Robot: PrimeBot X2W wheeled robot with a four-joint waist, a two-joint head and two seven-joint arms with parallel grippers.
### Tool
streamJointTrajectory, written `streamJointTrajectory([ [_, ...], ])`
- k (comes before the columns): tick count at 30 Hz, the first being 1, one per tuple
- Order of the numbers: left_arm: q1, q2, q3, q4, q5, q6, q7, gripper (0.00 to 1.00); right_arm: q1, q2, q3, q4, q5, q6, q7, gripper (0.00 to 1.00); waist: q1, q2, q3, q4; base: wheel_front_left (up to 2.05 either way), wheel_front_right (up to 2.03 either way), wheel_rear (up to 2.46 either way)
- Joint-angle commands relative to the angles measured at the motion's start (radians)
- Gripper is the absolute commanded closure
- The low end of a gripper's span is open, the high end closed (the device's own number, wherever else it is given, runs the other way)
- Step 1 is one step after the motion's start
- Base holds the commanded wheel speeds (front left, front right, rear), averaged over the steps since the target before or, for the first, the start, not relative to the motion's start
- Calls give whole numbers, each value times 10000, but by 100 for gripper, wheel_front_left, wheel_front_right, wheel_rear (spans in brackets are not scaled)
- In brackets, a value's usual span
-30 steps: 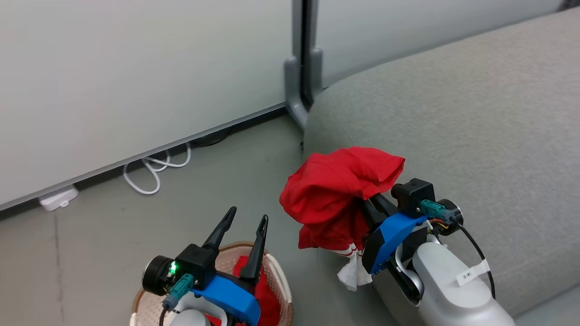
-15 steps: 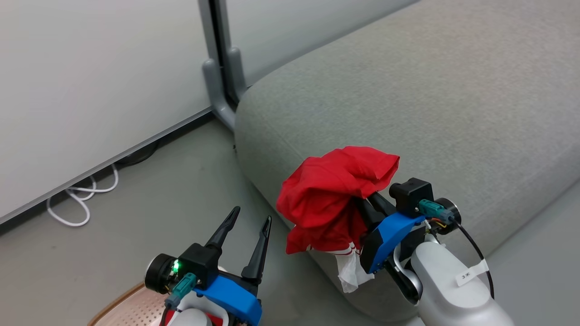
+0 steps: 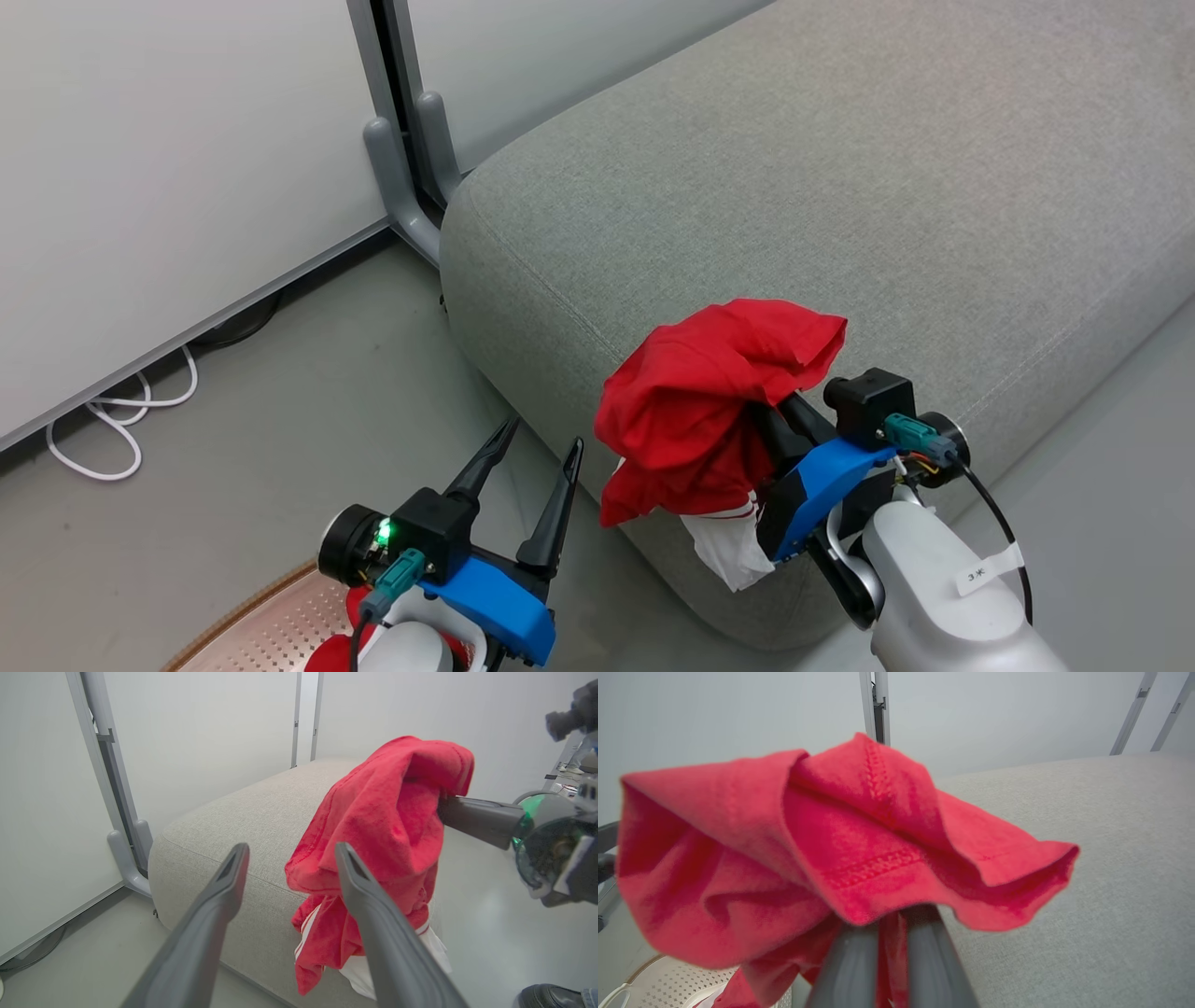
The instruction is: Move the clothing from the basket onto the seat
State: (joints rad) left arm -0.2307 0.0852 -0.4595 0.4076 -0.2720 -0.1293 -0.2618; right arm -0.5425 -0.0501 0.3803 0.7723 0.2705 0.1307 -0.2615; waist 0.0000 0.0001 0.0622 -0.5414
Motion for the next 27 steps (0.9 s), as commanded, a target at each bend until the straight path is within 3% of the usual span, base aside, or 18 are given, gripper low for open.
streamJointTrajectory([
  [1, -171, 63, -5, 24, -18, -13, -48, 0, 127, -4, -34, -78, -74, 1, -54, 100, 0, -1, 18, 0, 0, 0, 0],
  [10, -86, 203, 144, -109, 10, -14, -48, 0, -218, -4, -79, -35, 131, 1, -55, 100, 0, -1, 258, 9, 0, 0, 0],
  [18, -288, 561, 316, -687, 422, -14, -48, 0, -2085, -112, -670, 510, 650, 1, -38, 100, 0, -1, 1454, 363, 0, 0, 0],
  [27, -952, 1333, 84, -1738, 725, -12, -46, 0, -4554, -1567, -1868, 726, 1462, 1, -38, 100, 0, -1, 3510, 1226, 0, 0, 0],
])
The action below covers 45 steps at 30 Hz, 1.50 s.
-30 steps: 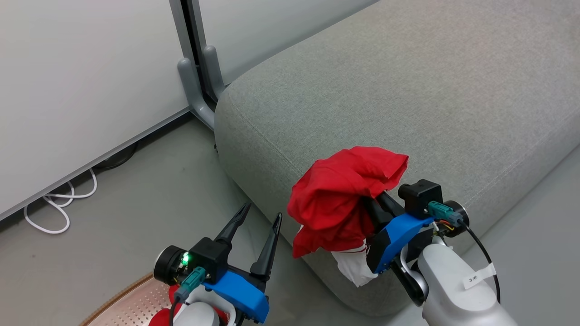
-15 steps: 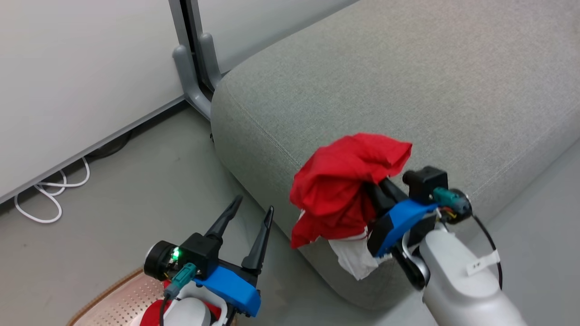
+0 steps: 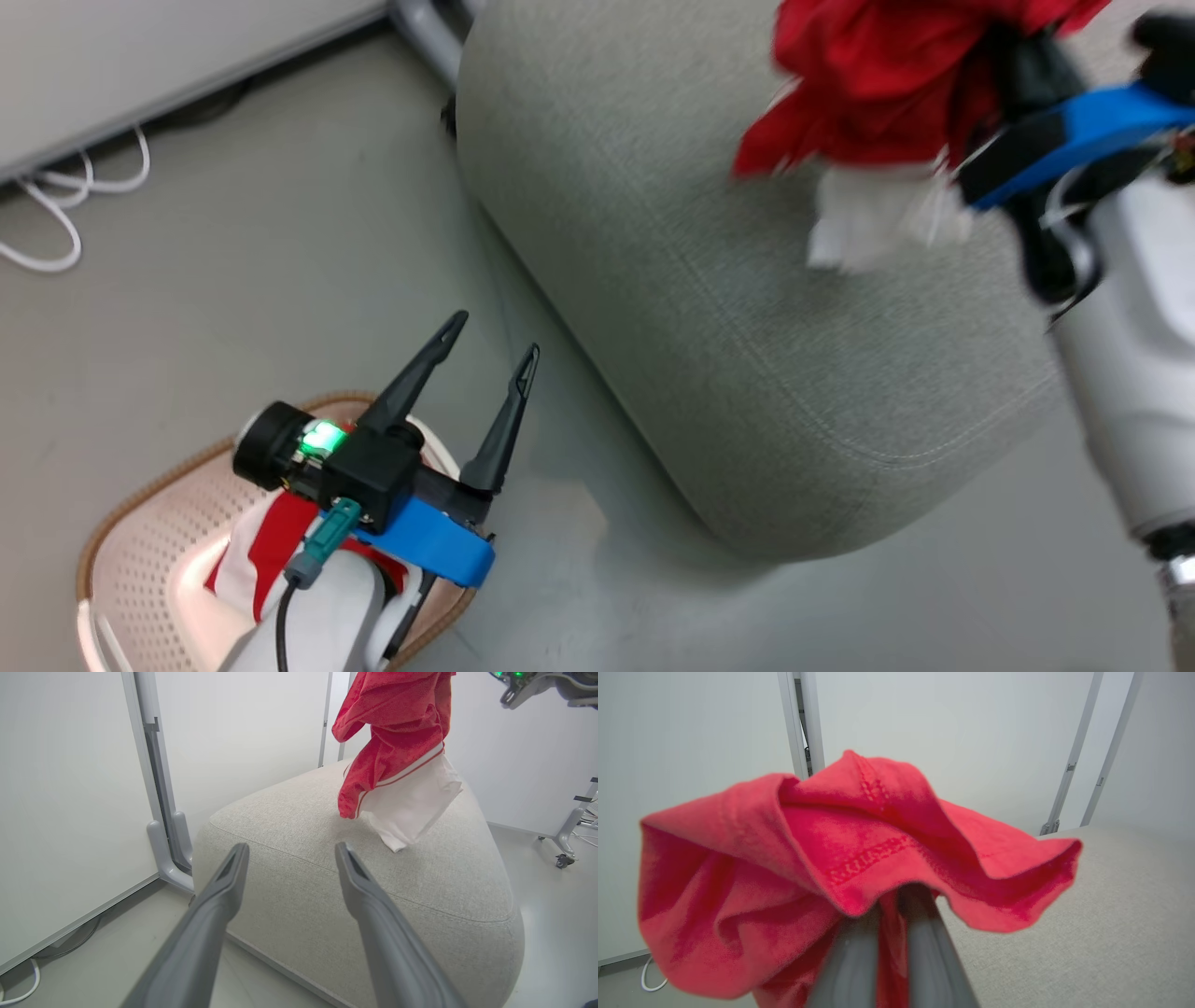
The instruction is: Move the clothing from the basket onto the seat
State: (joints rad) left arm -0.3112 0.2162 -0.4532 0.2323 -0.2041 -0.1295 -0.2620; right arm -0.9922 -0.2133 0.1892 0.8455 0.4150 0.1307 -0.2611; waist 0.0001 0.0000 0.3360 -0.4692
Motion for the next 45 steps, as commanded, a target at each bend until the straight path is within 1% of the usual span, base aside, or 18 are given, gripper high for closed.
streamJointTrajectory([
  [1, -214, 148, 17, -94, 71, -11, -45, 0, -341, -151, -132, 18, 27, 1, -41, 100, -1, 0, 1026, 586, 0, 0, 0],
  [3, -343, 334, 8, -347, 143, -11, -43, 0, -848, -567, -473, 116, 70, 1, -44, 100, -1, 0, 1494, 737, 0, 0, 0],
  [7, -592, 654, 85, -848, 314, -8, -38, 0, -1610, -1198, -1153, 347, -17, 1, -48, 100, -1, 0, 2364, 997, 0, 0, 0],
  [8, -643, 733, 116, -1096, 423, 0, -38, 0, -1868, -1519, -1522, 442, -16, 1, -52, 100, -1, 0, 2710, 1119, 0, 0, 0],
  [11, -661, 829, 123, -1398, 570, 9, -38, 0, -1985, -1822, -2126, 537, -96, 1, -52, 100, -1, 0, 3090, 1298, 0, 0, 0],
  [13, -670, 853, 61, -1513, 628, 7, -37, 0, -1848, -2125, -2496, 535, -392, 1, -53, 100, -1, 0, 3306, 1451, 0, 0, 0],
  [17, -736, 919, 72, -1640, 599, 3, -38, 0, -1404, -2170, -3138, 733, -841, 0, -50, 100, -1, 0, 3567, 1590, 0, 0, 0],
  [21, -752, 921, 103, -1708, 590, 1, -38, 0, -1079, -2067, -3480, 1064, -1439, 1, -49, 100, -1, 0, 3618, 1684, 0, 0, 0],
  [24, -780, 853, 35, -1645, 587, -1, -37, 0, -840, -1950, -3753, 1313, -1709, 1, -49, 100, -1, 0, 3556, 1754, 0, 0, 0],
  [31, -867, 738, -250, -1410, 499, -7, -38, 0, -630, -1906, -4167, 1754, -2371, 1, -48, 100, -1, 0, 3266, 1946, 0, 0, 0],
  [32, -860, 731, -260, -1390, 475, -8, -37, 0, -637, -1887, -4200, 1779, -2438, 1, -48, 92, -1, 0, 3230, 1959, 0, 0, 0],
  [33, -853, 729, -275, -1367, 463, -8, -38, 0, -639, -1893, -4228, 1787, -2521, 1, -48, 69, -1, 0, 3192, 1974, 0, 0, 0],
  [34, -852, 725, -287, -1344, 468, -7, -38, 0, -642, -1901, -4260, 1808, -2592, 1, -48, 59, -1, 0, 3163, 1990, 0, 0, 0],
  [35, -863, 716, -296, -1319, 456, -9, -38, 0, -644, -1903, -4286, 1828, -2655, 1, -49, 56, -1, 0, 3133, 2008, 0, 0, 0],
  [36, -878, 709, -294, -1296, 445, -9, -37, 0, -648, -1896, -4309, 1849, -2693, 1, -49, 50, -1, 0, 3104, 2023, 0, 0, 0],
  [37, -889, 698, -286, -1285, 444, -8, -37, 0, -645, -1890, -4328, 1873, -2738, 1, -49, 19, -1, 0, 3072, 2036, 0, 0, 0],
  [38, -887, 679, -284, -1270, 436, -10, -37, 0, -640, -1876, -4331, 1896, -2752, 1, -49, 0, -1, 0, 3042, 2044, 0, 0, 0],
  [45, -812, 495, -300, -1095, 383, -9, -37, 0, -483, -1870, -4247, 2081, -2835, 1, -49, 0, -1, 0, 2678, 2096, 0, 0, 0],
])
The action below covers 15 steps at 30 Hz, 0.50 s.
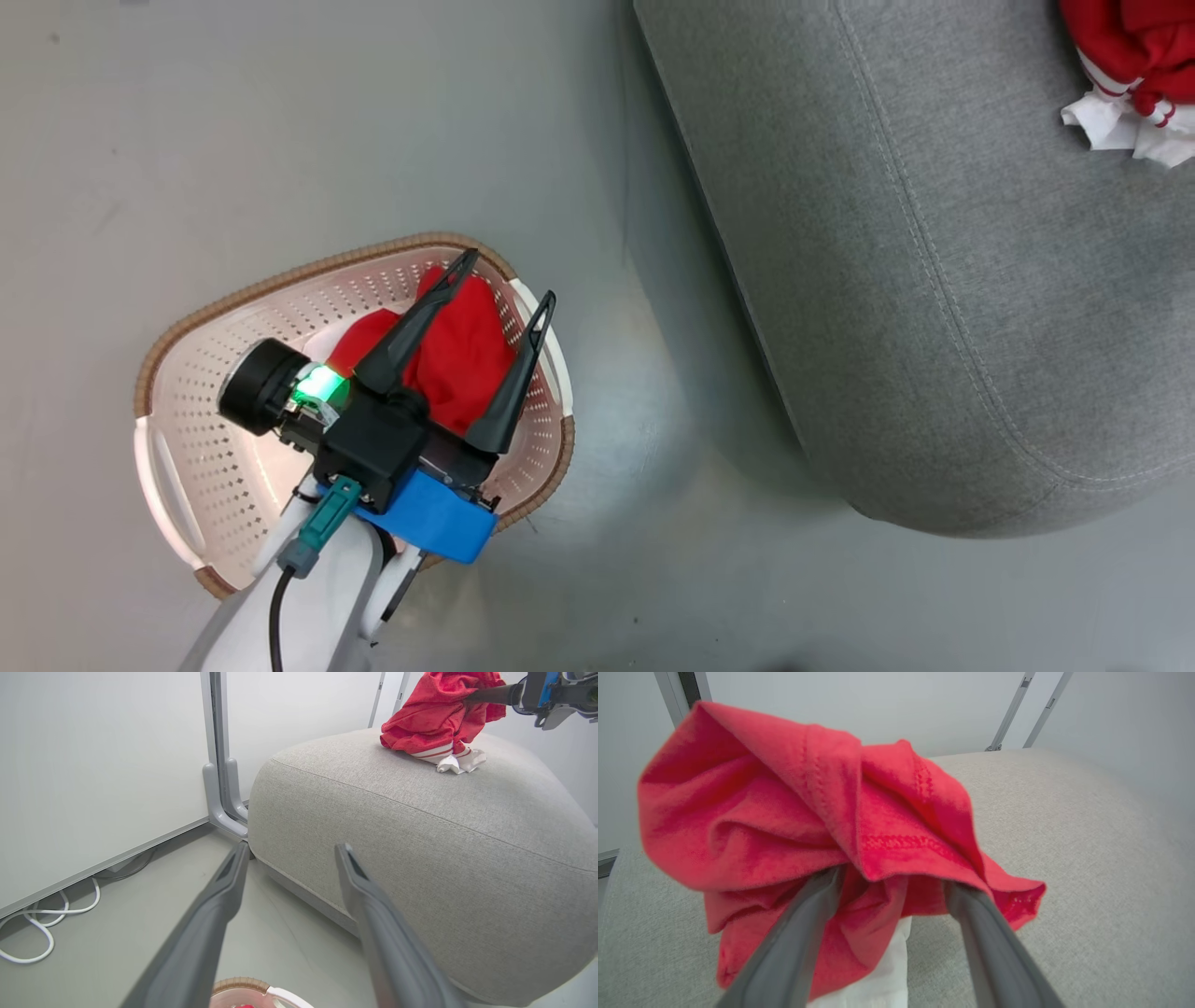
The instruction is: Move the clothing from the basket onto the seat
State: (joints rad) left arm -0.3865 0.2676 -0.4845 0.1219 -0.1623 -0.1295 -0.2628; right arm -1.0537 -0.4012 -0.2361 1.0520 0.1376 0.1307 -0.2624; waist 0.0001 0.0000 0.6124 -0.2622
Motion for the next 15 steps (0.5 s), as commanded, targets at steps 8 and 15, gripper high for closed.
streamJointTrajectory([
  [8, 55, -403, -47, 410, -162, -10, -29, 0, 766, -217, 302, 22, -143, 1, -36, 0, -1, 0, -1175, 333, 0, 0, 0],
  [15, 627, -797, 382, 888, -442, -10, -31, 0, 1778, 149, 843, -352, 19, 0, -36, 0, -1, 0, -2534, 446, 0, 0, 0],
])
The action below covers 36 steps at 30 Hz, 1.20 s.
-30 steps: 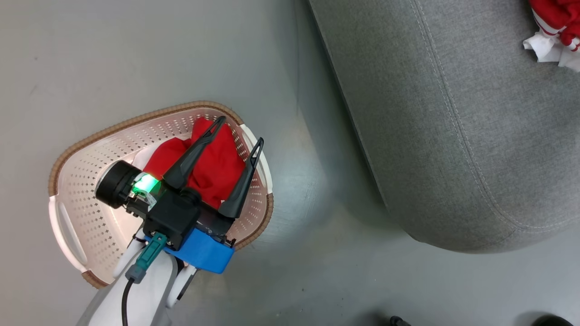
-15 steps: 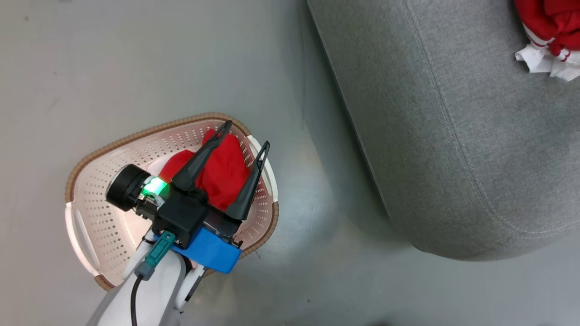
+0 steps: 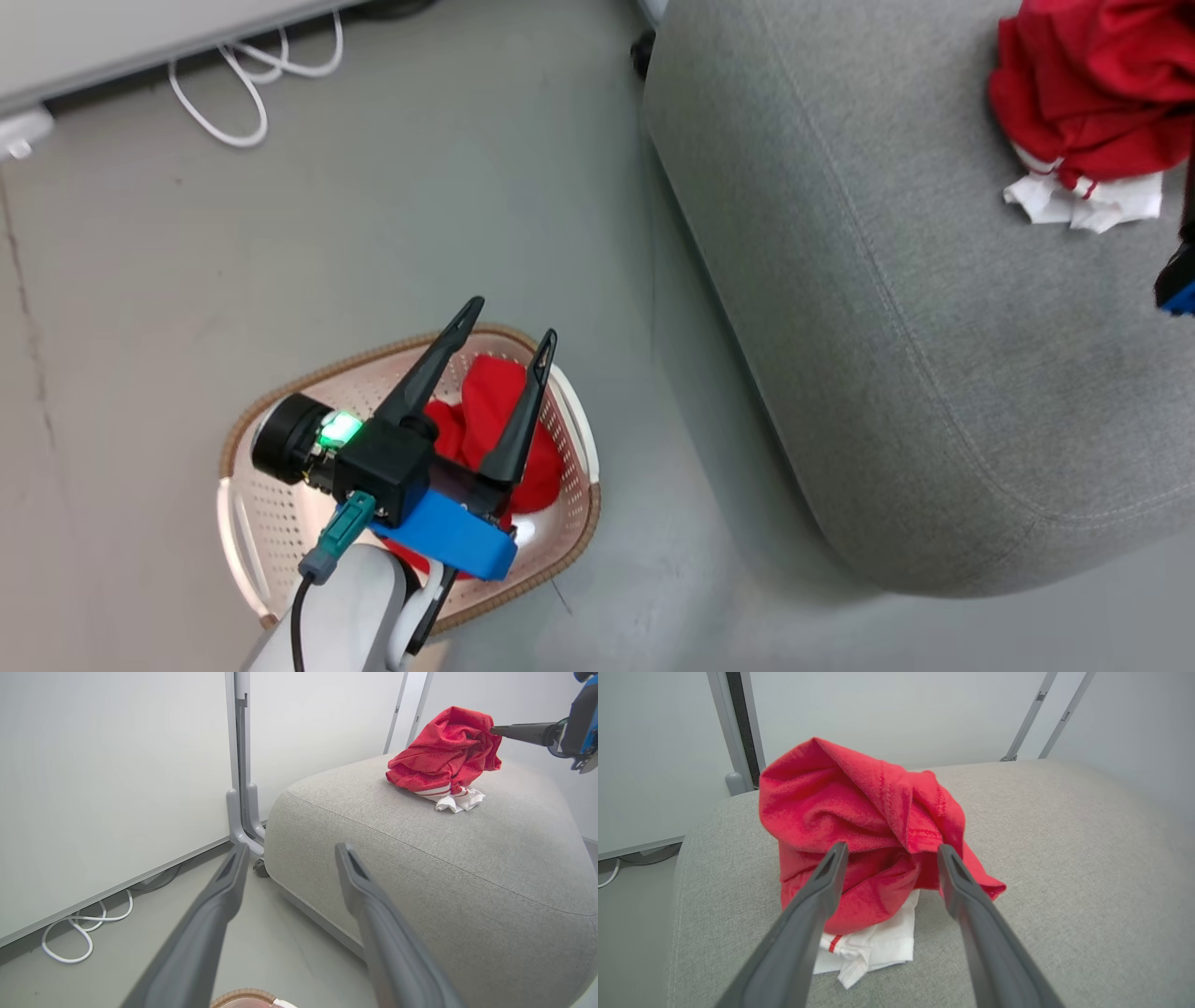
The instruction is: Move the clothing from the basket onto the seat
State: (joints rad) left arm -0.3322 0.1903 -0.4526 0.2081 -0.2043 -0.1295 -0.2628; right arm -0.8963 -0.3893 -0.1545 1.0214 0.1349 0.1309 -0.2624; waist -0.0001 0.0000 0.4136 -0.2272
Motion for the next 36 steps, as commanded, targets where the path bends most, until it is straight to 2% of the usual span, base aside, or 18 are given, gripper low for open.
streamJointTrajectory([
  [1, 198, -60, 134, 81, -58, -10, -29, 0, 359, 98, 109, -139, 80, -1, -36, 0, 1, 0, -713, 99, 0, 0, 0],
  [10, 927, -525, 760, 367, -94, -10, -29, 0, 1897, 417, 1575, -1290, 42, -2, -36, 0, 1, 0, -1850, 278, 0, 0, 0],
  [17, 1424, -899, 1336, 671, -44, -11, -29, 0, 3398, 676, 2148, -2956, 246, -1, -32, 0, 1, 0, -2685, 689, 0, 0, 0],
  [26, 2016, -1122, 2154, 907, 45, -9, -31, 0, 5195, 1283, 2191, -5107, 212, -2, 310, 0, 1, 0, -3357, 1287, 0, 0, 0],
  [36, 2505, -1280, 3192, 1114, 130, 11, -29, 0, 7341, 2470, 1348, -7256, -395, -1, 585, 0, 1, 0, -3868, 2258, 0, 0, 0],
])
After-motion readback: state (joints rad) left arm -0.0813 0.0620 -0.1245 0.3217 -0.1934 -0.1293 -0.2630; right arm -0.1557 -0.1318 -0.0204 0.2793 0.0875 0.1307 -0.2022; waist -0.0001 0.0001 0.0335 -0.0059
